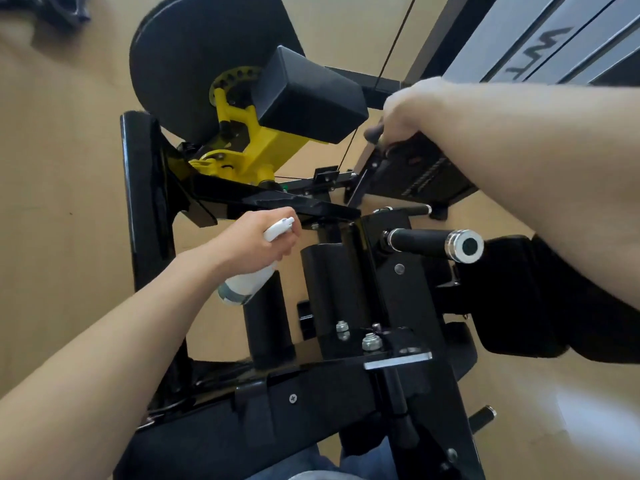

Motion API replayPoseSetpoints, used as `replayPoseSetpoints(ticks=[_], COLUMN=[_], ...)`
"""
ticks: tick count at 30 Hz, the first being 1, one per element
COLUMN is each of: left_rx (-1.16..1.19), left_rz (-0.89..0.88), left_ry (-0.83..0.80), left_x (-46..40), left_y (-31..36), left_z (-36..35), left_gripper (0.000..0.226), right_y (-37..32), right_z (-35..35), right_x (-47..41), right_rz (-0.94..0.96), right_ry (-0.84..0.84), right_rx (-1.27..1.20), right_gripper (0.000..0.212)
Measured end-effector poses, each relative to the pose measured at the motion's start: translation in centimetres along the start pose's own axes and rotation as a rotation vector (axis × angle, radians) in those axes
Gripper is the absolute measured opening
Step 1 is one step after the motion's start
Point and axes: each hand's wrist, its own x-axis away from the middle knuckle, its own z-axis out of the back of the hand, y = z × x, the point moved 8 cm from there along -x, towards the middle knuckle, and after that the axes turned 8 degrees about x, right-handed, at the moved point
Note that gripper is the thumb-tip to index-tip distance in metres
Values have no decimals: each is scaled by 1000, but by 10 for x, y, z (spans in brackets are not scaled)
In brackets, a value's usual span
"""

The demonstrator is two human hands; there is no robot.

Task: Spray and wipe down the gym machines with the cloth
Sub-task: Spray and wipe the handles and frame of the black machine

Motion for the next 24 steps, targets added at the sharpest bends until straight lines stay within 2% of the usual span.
replayPoseSetpoints(ticks=[3,7,9,13,19,24], left_rx=[68,96,105,109,-65,-211], left_rz=[-10,42,99,179,212,221], left_ry=[4,12,2,-24,-225,-357], left_x=[-19,-51,-66,-89,-114,-140], left_y=[22,39,41,35,27,30], left_z=[-8,-28,-35,-40,-41,-37], left_gripper=[10,17,18,14,9,10], right_y=[28,53,66,75,70,58], right_z=[0,-61,-89,-137,-160,-150], right_x=[-7,-3,-2,-13,-32,-49], right_rz=[23,94,78,33,38,129], right_ry=[72,66,74,-17,-128,-241], right_rx=[-247,-749,-968,-1333,-1545,-1521], right_gripper=[44,35,30,33,40,41])
